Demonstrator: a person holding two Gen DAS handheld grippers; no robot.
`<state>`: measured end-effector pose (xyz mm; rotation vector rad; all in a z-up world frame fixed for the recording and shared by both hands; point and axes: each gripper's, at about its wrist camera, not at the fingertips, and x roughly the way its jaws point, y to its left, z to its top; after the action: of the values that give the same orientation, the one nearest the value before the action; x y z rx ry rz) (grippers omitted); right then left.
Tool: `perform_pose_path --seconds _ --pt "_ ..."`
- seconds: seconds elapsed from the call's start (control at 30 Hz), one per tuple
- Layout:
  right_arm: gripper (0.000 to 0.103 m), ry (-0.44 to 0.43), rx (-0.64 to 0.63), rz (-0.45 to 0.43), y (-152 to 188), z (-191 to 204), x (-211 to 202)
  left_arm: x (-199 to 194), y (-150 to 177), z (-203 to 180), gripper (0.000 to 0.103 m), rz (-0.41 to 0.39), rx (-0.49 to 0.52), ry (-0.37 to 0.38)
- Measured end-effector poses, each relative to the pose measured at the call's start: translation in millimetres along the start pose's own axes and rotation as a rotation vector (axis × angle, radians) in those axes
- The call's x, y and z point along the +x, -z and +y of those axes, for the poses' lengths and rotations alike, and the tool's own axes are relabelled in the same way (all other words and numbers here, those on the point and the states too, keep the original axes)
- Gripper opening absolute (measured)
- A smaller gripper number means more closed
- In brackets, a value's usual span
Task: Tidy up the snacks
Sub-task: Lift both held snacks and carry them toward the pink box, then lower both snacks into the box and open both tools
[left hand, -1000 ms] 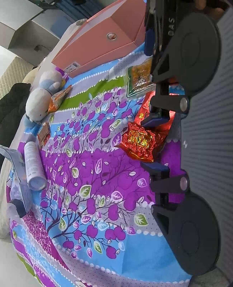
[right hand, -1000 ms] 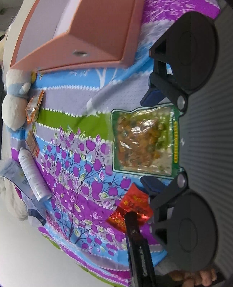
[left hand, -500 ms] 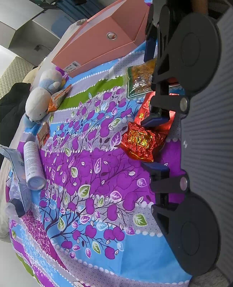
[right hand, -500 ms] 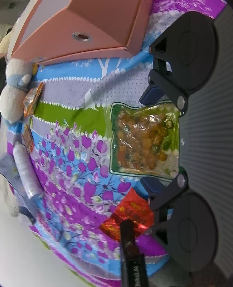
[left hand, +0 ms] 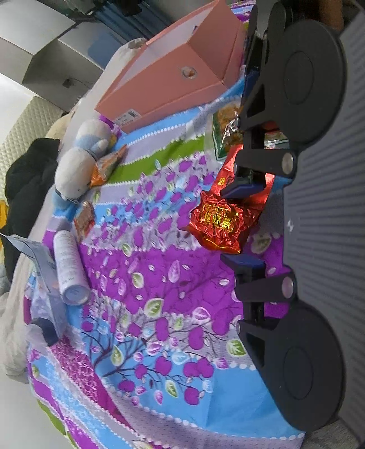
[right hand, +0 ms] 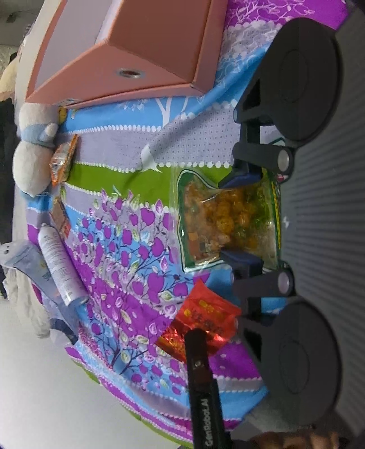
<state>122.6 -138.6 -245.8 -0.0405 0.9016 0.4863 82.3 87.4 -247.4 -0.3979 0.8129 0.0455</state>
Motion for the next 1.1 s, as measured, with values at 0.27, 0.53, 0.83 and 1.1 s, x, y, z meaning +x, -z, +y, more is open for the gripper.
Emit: perform_pose_path --seconds 0.27,0.53,0.83,1.1 --pt "0.049 0.04 0.052 -0.097 -16.4 -10.5 -47.0 -22.7 -14.9 -21.9 0.047 -0.058 0.015 0.034" --pt "0.049 0.03 0.096 -0.175 -25.5 -24.9 -90.1 -43.5 -28.5 -50.4 0.047 -0.097 0.039 0.113" --pt "0.049 0.075 0.138 -0.21 -17.0 -41.7 -116.7 -46.2 -29.2 -78.5 0.047 -0.084 0.057 0.177" --pt "0.049 0.141 0.201 -0.253 -14.4 -80.7 -134.7 -30.6 -43.8 -128.0 0.047 -0.069 0.11 0.272"
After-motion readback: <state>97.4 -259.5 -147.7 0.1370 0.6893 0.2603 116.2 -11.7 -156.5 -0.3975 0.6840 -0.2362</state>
